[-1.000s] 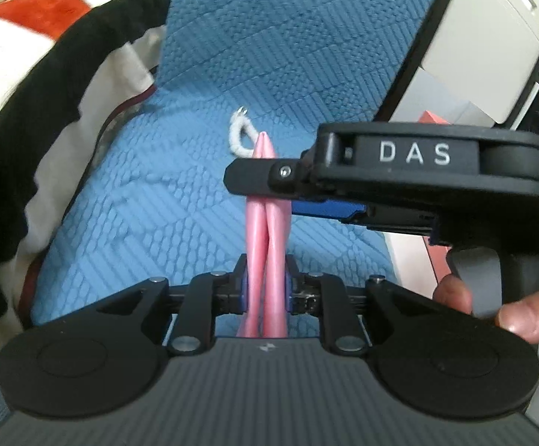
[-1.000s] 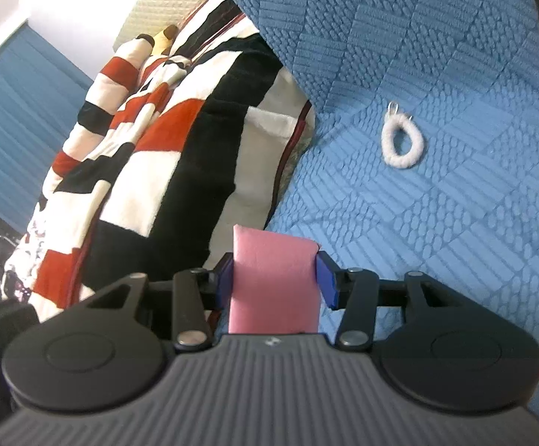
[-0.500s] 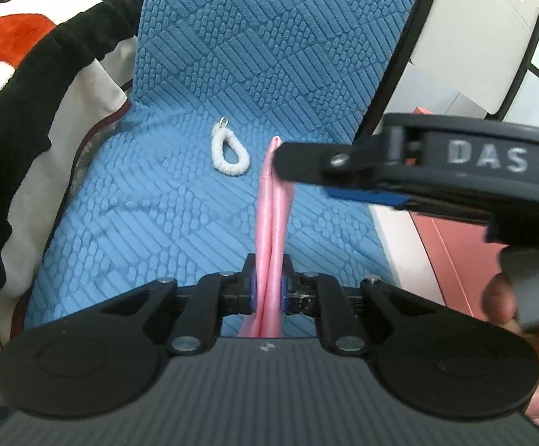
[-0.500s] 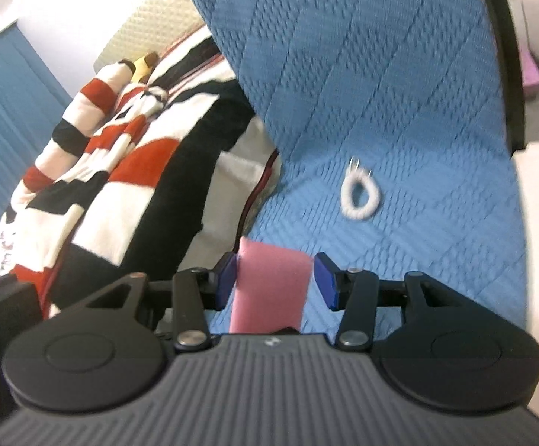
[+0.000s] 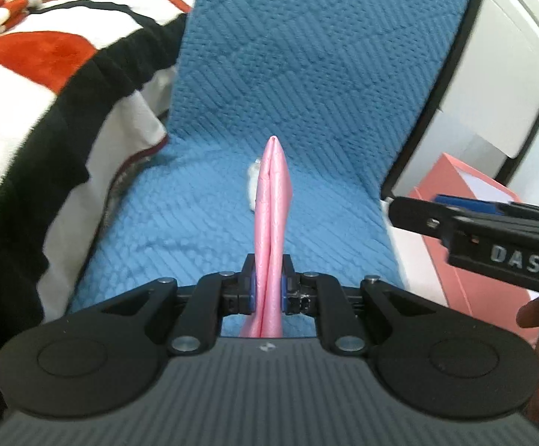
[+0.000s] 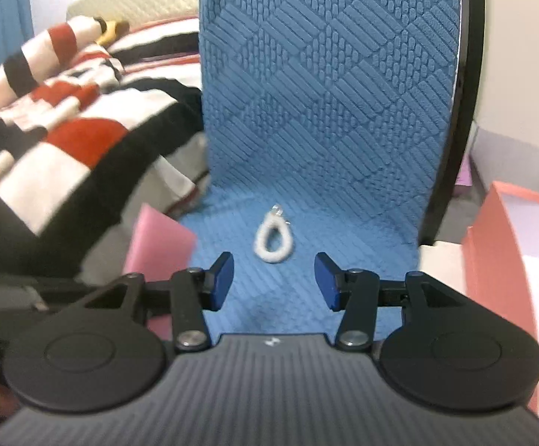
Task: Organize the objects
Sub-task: 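Open the right tool and withdraw it from the pink bundle, then grasp the white fluffy keyring from the seat with the right tool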
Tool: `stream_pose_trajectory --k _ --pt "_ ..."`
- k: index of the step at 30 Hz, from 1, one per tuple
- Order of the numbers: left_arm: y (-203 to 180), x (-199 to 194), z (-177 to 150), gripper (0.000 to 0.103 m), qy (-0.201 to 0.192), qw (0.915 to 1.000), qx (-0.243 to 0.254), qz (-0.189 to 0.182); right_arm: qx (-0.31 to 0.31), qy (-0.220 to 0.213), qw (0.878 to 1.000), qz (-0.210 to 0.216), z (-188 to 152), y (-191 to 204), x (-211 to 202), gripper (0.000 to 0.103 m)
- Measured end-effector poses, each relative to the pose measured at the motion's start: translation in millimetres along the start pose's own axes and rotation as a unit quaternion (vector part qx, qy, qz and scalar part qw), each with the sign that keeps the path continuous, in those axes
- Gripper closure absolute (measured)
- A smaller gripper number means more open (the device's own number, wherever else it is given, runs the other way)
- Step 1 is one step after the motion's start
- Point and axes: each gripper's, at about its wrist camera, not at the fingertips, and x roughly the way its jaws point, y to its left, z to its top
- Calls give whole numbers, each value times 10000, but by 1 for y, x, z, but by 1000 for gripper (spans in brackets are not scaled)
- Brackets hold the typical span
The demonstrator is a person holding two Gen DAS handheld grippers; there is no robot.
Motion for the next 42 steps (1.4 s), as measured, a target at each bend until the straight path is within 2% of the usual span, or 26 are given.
stream_pose_trajectory --k 2,3,4,9,13,23,24,26,27,29,33,36,42 --pt "4 2 4 89 32 10000 -9 26 12 -49 10000 -79 0 -4 1 31" --pt "7 3 6 89 29 10000 -37 21 52 -100 9999 -116 -1 -7 2 15" --pt "9 4 8 89 24 10000 -68 28 85 -134 9998 -146 -1 -9 5 6" --pt "13 13 15 89 87 9998 18 191 371 4 9993 -92 0 -17 23 6" --pt "17 21 19 89 113 9998 -18 187 399 201 9989 -137 3 -21 47 5" --pt "26 46 26 89 370 9987 -149 316 741 565 9952 301 26 -39 116 6" --pt "28 48 25 89 400 9985 -171 324 719 579 9952 313 28 -40 123 8" --pt "30 53 26 89 450 9981 -204 355 581 627 9959 310 31 -38 138 22" --pt "31 54 25 89 471 9980 -214 375 516 716 9956 302 32 -38 148 35" --pt "34 57 25 89 514 9977 -238 368 460 867 9947 298 33 -38 164 39" --pt "36 60 24 89 565 9973 -251 388 464 1077 9924 362 30 -41 190 61" --pt "38 62 24 89 596 9972 -236 374 563 1150 9908 435 29 -41 200 67" --pt "37 64 23 89 627 9972 -157 387 232 1135 9925 400 26 -30 211 72"
